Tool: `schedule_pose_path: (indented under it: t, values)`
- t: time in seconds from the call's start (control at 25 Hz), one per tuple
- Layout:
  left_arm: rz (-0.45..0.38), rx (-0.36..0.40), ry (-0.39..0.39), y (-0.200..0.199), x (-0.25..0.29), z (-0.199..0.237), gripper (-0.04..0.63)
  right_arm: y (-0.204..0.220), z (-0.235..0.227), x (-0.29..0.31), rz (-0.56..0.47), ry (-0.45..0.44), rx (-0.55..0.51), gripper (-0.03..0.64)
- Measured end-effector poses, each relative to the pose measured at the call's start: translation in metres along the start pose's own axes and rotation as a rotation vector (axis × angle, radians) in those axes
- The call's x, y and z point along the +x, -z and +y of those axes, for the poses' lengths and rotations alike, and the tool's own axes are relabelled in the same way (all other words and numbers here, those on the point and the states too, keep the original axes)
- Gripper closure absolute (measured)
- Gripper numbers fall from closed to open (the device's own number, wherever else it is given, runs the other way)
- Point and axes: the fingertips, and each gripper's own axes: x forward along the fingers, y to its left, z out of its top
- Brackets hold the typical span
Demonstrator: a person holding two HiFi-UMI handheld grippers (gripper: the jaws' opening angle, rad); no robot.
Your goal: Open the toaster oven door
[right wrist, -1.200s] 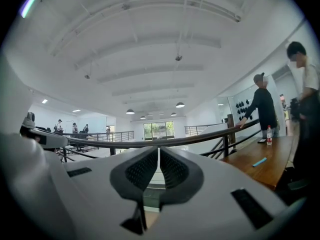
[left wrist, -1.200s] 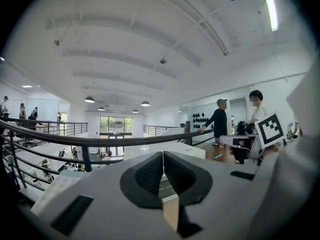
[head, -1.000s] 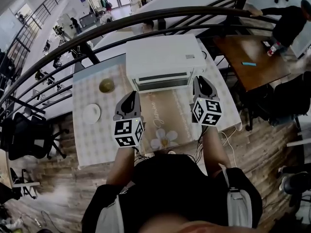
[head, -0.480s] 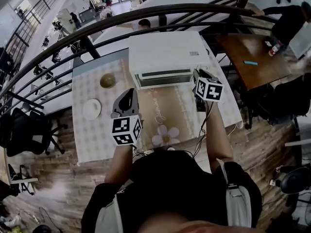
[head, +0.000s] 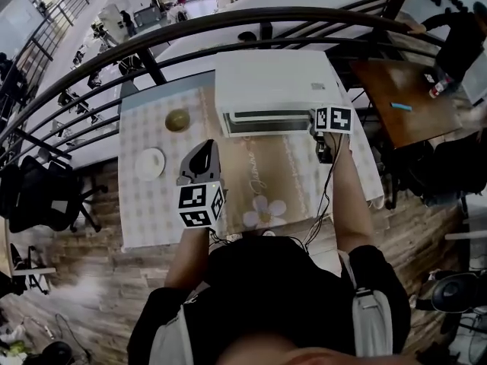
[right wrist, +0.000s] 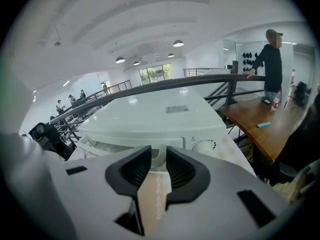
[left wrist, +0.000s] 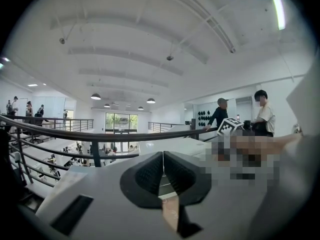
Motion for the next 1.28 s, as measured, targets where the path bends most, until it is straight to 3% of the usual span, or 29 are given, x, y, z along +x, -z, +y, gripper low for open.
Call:
schedule_pose_path:
  t: [0.4,0.52,0.8,1.28]
  values:
    - [0.004,-0.014,-0.003,0.003,0.004,0.010,0.580,0.000,-0.007,0.027,0.109,-0.042,0.040,0.500]
    - [0.004,-0.015,0.008,0.003,0.009,0.007,0.580,0.001,-0.007,0.028,0.094,-0.073,0.066,0.508]
    - [0.012,-0.012,0.049,0.006,0.021,-0.002,0.580,0.014,-0.003,0.016,0.072,-0.050,0.014,0.514]
    - [0.029,0.004,0.125,0.010,0.034,-0.024,0.580,0.050,0.000,-0.008,-0.043,0.033,-0.060,0.526]
